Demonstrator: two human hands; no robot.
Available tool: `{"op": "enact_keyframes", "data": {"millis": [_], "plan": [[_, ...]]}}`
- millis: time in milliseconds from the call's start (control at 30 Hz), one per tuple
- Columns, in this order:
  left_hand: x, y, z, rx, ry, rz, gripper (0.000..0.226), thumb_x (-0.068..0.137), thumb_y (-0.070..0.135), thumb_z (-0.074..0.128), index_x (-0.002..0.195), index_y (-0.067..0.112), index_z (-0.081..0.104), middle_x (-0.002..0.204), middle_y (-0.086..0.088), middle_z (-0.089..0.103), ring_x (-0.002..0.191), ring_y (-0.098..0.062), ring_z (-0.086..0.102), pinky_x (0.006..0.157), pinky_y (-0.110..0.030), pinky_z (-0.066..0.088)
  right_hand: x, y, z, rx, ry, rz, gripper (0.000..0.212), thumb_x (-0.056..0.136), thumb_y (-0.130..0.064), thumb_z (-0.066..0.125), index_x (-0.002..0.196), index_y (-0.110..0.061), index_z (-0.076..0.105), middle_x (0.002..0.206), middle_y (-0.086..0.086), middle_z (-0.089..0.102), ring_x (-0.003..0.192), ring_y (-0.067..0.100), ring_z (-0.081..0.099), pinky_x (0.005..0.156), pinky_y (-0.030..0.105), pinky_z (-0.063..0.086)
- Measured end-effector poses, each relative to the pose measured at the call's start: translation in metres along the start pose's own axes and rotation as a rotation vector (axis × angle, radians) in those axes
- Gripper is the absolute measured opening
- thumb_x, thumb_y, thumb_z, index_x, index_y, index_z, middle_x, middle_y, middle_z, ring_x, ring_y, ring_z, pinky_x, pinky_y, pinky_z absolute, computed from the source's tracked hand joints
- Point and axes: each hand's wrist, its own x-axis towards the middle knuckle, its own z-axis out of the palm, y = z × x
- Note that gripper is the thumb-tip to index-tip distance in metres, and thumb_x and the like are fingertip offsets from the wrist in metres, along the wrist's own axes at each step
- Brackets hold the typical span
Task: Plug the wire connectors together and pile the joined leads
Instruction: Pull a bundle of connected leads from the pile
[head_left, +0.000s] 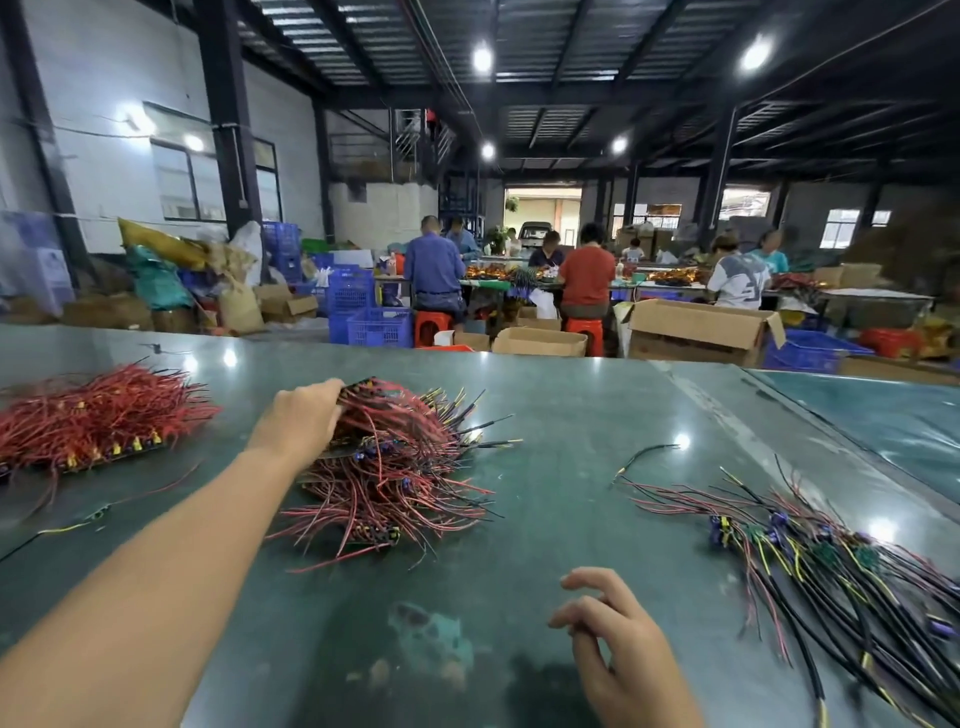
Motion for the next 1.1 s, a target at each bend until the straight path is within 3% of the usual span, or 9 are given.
{"op": "enact_keyframes", "data": {"millis": [267,400,500,600,700,733,800,933,1100], "plan": [[0.018,0.034,-0.071,-0.082,0.29,0.052,0.02,0.092,0.014,0.056,0.107,0.002,0.06,0.088,-0.029,0.066,0.079,-0.047,0.062,0.068,-0.044,0.044,-0.002,-0.006,-0.002,0.054,-0.117,0.12,0.029,0.075,0.003,0.052,0.072,-0.025,0.062,0.104,-0.017,0.055,0.067,0.001,0.055,0.063,0.031,0.049],[-0.005,0.037,-0.083,-0.365,0.413,-0.171,0.023,0.094,0.022,0.055,0.104,0.003,0.062,0.093,-0.029,0.064,0.086,-0.044,0.059,0.069,-0.041,0.043,-0.004,-0.008,-0.006,0.129,-0.154,0.178,0.034,0.078,0.012,0.055,0.071,-0.019,0.067,0.096,-0.016,0.058,0.084,0.003,0.059,0.073,0.027,0.049],[-0.033,0.045,-0.072,-0.895,0.333,-0.371,0.022,0.095,0.019,0.055,0.108,0.004,0.063,0.097,-0.015,0.069,0.089,-0.027,0.065,0.081,-0.039,0.054,-0.004,-0.011,-0.008,0.162,-0.179,0.204,0.037,0.078,0.014,0.052,0.072,-0.019,0.067,0.09,-0.013,0.06,0.079,0.007,0.06,0.071,0.029,0.049],[-0.075,0.073,-0.052,-1.451,0.232,-0.611,0.011,0.096,0.008,0.052,0.094,0.009,0.063,0.075,0.005,0.069,0.058,-0.001,0.064,0.051,-0.021,0.055,-0.002,-0.01,-0.01,0.247,-0.144,0.312,0.046,0.081,0.013,0.053,0.074,-0.031,0.065,0.085,-0.013,0.063,0.076,0.008,0.061,0.066,0.022,0.047],[-0.121,0.107,-0.029,-1.805,0.071,-0.802,0.017,0.097,0.007,0.047,0.086,0.015,0.058,0.064,0.008,0.07,0.051,-0.002,0.064,0.044,-0.021,0.054,0.003,-0.013,-0.012,0.45,-0.124,0.519,0.023,0.089,-0.008,0.062,0.086,-0.029,0.07,0.088,-0.012,0.071,0.087,0.007,0.066,0.077,0.018,0.047],[-0.133,0.118,-0.023,-1.886,0.015,-0.854,0.017,0.097,0.006,0.046,0.088,0.014,0.058,0.063,0.006,0.07,0.052,-0.004,0.065,0.046,-0.022,0.055,0.005,-0.014,-0.012,0.59,-0.117,0.613,0.008,0.086,-0.022,0.067,0.092,-0.026,0.07,0.093,-0.01,0.073,0.093,0.01,0.067,0.082,0.021,0.049],[-0.153,0.136,-0.014,-1.994,-0.091,-0.927,0.015,0.097,0.005,0.045,0.09,0.009,0.058,0.065,0.001,0.072,0.054,-0.006,0.067,0.048,-0.024,0.056,0.008,-0.013,-0.011,0.872,-0.098,0.781,0.037,0.071,-0.043,0.069,0.099,-0.018,0.068,0.103,-0.002,0.073,0.099,0.014,0.068,0.083,0.024,0.051],[-0.176,0.163,-0.015,-2.082,-0.24,-0.847,0.016,0.095,0.003,0.045,0.094,0.006,0.06,0.075,-0.005,0.074,0.062,-0.01,0.07,0.052,-0.024,0.056,0.017,-0.018,-0.012,1.308,0.01,0.925,0.054,0.067,-0.036,0.069,0.107,-0.001,0.058,0.098,0.015,0.069,0.084,0.018,0.069,0.068,0.023,0.056],[-0.191,0.166,-0.017,-2.084,-0.474,-0.652,0.024,0.072,0.008,0.062,0.093,0.015,0.07,0.094,-0.007,0.074,0.073,-0.013,0.071,0.055,-0.026,0.056,0.018,-0.019,-0.016,1.299,0.115,0.872,0.01,0.069,-0.011,0.068,0.076,-0.01,0.076,0.089,0.01,0.075,0.076,0.014,0.072,0.061,0.023,0.055]]}}
